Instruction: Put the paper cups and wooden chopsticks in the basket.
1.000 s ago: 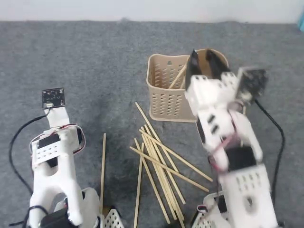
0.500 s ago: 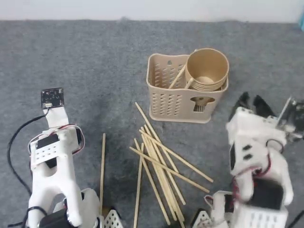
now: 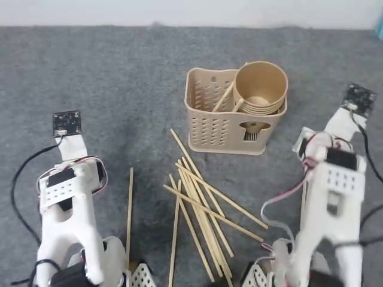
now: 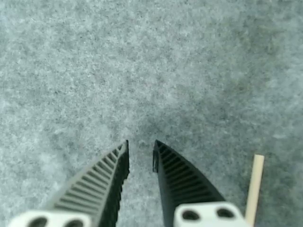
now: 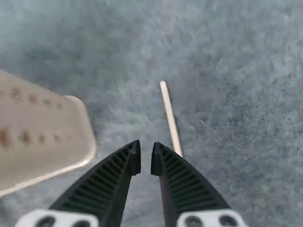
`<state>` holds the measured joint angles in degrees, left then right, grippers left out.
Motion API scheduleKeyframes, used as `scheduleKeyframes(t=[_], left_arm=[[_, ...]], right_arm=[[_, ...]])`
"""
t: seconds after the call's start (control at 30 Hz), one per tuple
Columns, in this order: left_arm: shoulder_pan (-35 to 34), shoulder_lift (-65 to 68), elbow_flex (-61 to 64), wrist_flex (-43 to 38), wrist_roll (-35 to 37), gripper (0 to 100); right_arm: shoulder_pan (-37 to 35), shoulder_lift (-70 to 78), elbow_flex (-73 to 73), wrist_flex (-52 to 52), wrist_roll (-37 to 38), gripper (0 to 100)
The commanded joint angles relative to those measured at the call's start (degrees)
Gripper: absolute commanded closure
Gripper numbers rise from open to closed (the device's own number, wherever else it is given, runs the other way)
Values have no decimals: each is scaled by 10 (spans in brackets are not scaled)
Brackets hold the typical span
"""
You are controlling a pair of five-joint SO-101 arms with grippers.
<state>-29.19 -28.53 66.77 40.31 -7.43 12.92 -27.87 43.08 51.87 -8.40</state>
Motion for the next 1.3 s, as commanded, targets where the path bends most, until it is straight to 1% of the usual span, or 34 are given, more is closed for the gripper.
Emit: scheduleKeyframes(t=[0.0, 0.1, 0.27, 0.4, 0.47, 0.63, 0.73, 0.8, 0.87, 0.93, 1.0, 1.13, 1.27], left_arm=[[1, -2, -17, -11, -4, 920], [1, -2, -17, -11, -4, 920], [1, -2, -17, -11, -4, 920], [1, -2, -17, -11, -4, 920], [1, -2, -17, -11, -4, 920], [1, -2, -17, -11, -4, 920], [1, -2, -18, -11, -4, 920], [1, -2, -18, -11, -4, 920], [1, -2, -18, -11, -4, 920], [1, -2, -18, -11, -4, 920], [1, -2, -18, -11, -4, 920], [1, -2, -18, -11, -4, 920], [1, -2, -18, -11, -4, 920]], right_arm=[[25, 87, -69, -18, 37, 932], [36, 173, -122, -15, 52, 931], [27, 298, -204, -14, 77, 922], [22, 377, -265, -13, 105, 835], [22, 404, -289, -14, 111, 808], [22, 471, -339, -15, 109, 834], [22, 513, -362, -18, 109, 873], [22, 535, -377, -18, 109, 921], [25, 549, -392, -14, 109, 992], [28, 548, -395, -9, 109, 980], [33, 538, -396, 12, 111, 995], [35, 484, -396, 82, 112, 991], [36, 396, -394, 167, 111, 991]])
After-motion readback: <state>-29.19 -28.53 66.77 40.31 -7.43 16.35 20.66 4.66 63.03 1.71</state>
